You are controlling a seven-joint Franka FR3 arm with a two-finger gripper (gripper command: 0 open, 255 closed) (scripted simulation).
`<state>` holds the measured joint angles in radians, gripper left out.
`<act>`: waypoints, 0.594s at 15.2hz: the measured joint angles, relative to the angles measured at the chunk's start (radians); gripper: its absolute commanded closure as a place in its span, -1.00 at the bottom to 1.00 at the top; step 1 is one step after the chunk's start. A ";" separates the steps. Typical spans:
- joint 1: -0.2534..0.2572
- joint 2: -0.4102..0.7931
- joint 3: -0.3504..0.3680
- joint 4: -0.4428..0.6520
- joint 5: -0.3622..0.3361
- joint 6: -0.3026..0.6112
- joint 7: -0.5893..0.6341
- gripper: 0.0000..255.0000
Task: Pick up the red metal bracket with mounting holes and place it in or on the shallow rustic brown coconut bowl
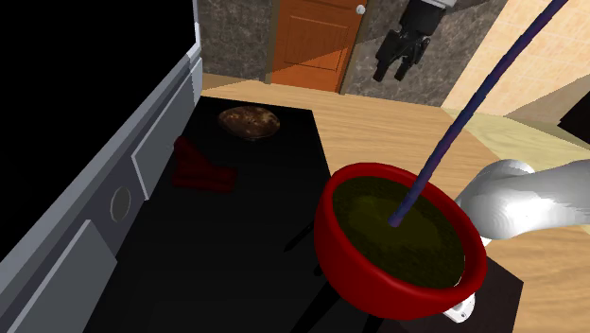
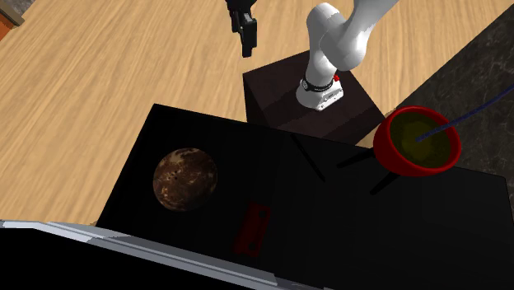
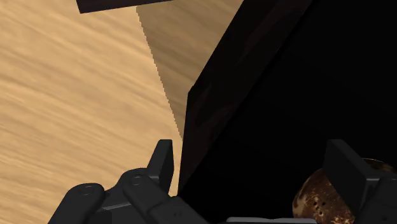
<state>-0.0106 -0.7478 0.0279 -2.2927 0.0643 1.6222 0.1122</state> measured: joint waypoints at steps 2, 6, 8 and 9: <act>0.005 0.010 0.003 0.001 0.002 0.009 -0.005 -1.00; 0.043 0.108 0.038 0.020 0.017 0.086 -0.032 -1.00; 0.063 0.160 0.058 0.042 0.023 0.117 -0.046 -1.00; 0.073 0.192 0.068 0.052 0.026 0.139 -0.054 -1.00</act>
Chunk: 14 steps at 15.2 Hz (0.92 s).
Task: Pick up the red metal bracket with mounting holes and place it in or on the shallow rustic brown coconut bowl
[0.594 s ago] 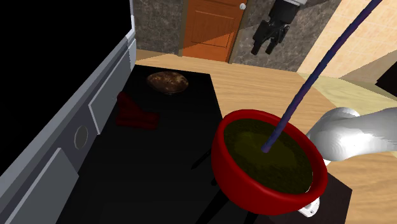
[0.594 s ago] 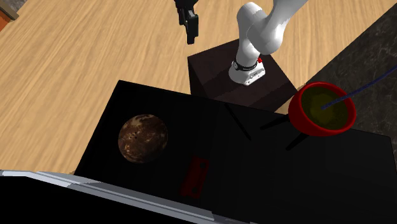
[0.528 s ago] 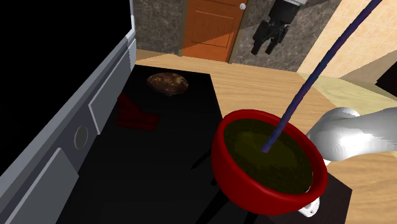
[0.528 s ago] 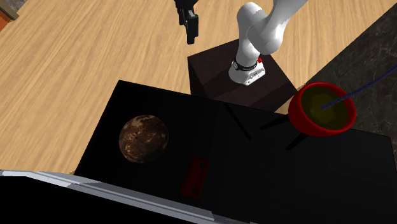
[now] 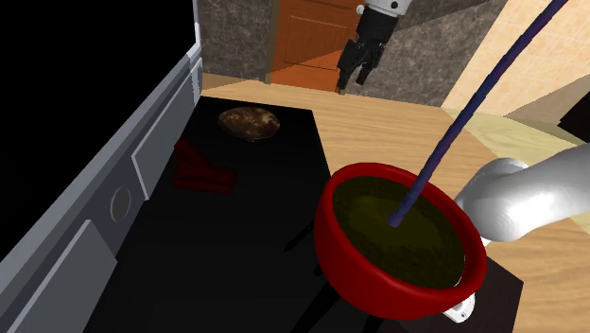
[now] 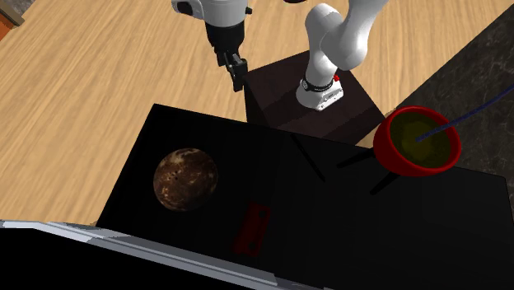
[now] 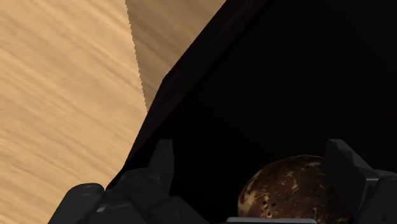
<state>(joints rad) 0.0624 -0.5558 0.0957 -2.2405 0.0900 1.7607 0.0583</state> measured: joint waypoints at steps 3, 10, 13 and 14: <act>0.030 0.091 0.037 0.044 0.006 0.046 -0.014 -1.00; 0.089 0.288 0.112 0.133 -0.003 0.153 -0.057 -1.00; 0.113 0.361 0.141 0.174 -0.015 0.183 -0.077 -1.00; 0.121 0.399 0.153 0.204 -0.023 0.191 -0.079 -1.00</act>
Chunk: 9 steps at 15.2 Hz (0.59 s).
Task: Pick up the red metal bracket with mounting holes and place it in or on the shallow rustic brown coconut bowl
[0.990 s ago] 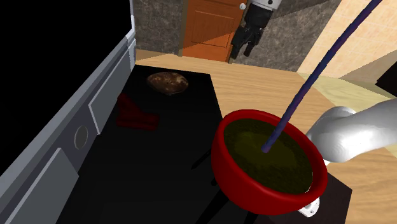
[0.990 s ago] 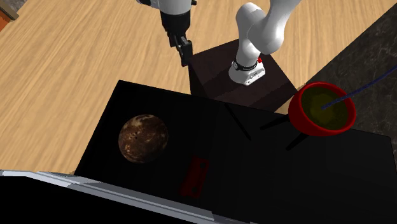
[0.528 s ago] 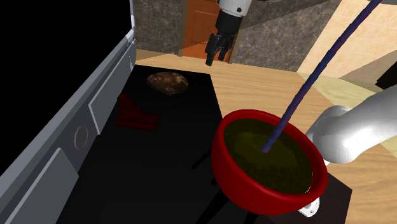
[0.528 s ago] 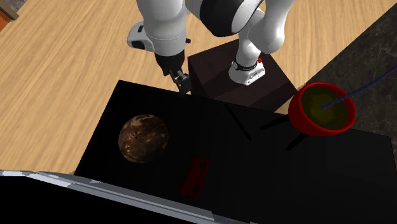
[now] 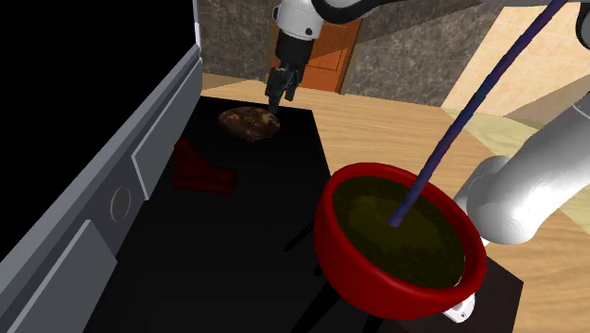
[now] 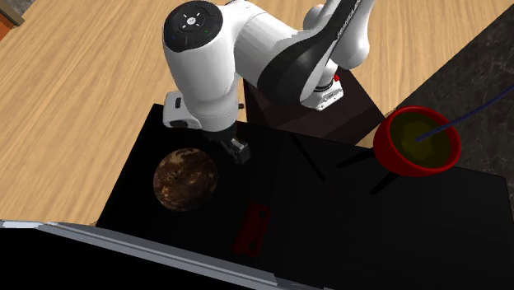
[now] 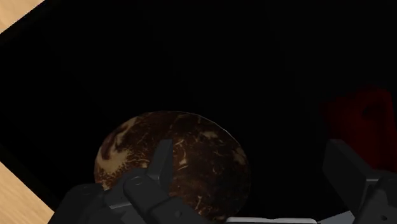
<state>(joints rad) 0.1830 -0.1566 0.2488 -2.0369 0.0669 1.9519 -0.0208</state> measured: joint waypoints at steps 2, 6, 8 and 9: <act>0.017 0.063 0.022 0.048 -0.016 0.011 -0.005 -1.00; 0.054 0.176 0.063 0.125 -0.053 0.040 -0.016 -1.00; 0.077 0.238 0.084 0.170 -0.077 0.052 -0.016 -1.00; 0.087 0.269 0.092 0.194 -0.090 0.058 -0.019 -1.00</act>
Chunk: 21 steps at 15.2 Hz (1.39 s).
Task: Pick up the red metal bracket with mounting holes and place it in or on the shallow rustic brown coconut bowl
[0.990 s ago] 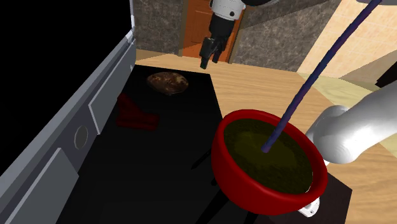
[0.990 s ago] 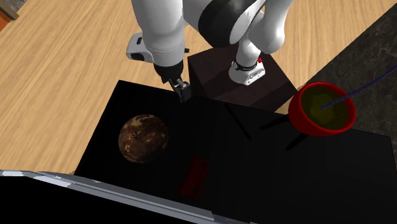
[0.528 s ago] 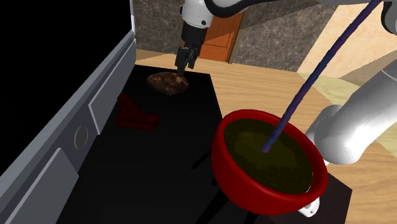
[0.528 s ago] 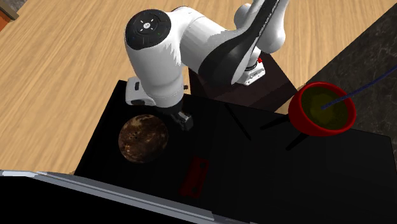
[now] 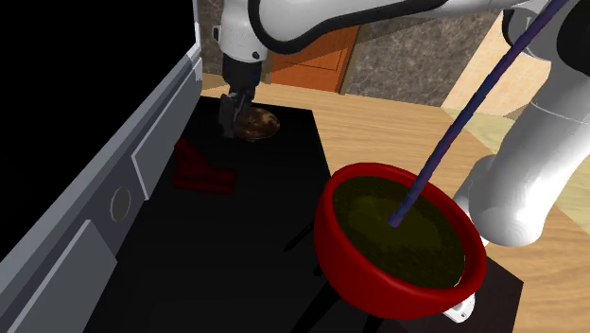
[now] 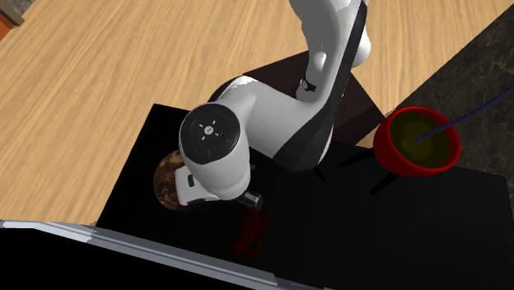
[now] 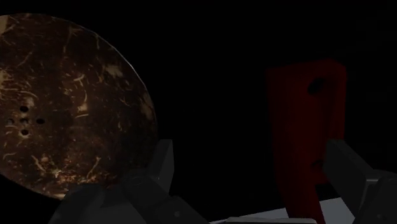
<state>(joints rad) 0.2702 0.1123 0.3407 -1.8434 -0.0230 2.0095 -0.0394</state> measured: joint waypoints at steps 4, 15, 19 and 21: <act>0.049 0.121 0.030 0.109 -0.054 -0.002 -0.009 -1.00; 0.083 0.215 0.037 0.102 -0.100 0.089 -0.002 -1.00; 0.083 0.217 0.037 0.100 -0.100 0.093 -0.002 -1.00; 0.083 0.217 0.037 0.100 -0.100 0.093 -0.002 1.00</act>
<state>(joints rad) 0.3529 0.3289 0.3773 -1.7438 -0.1234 2.1024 -0.0416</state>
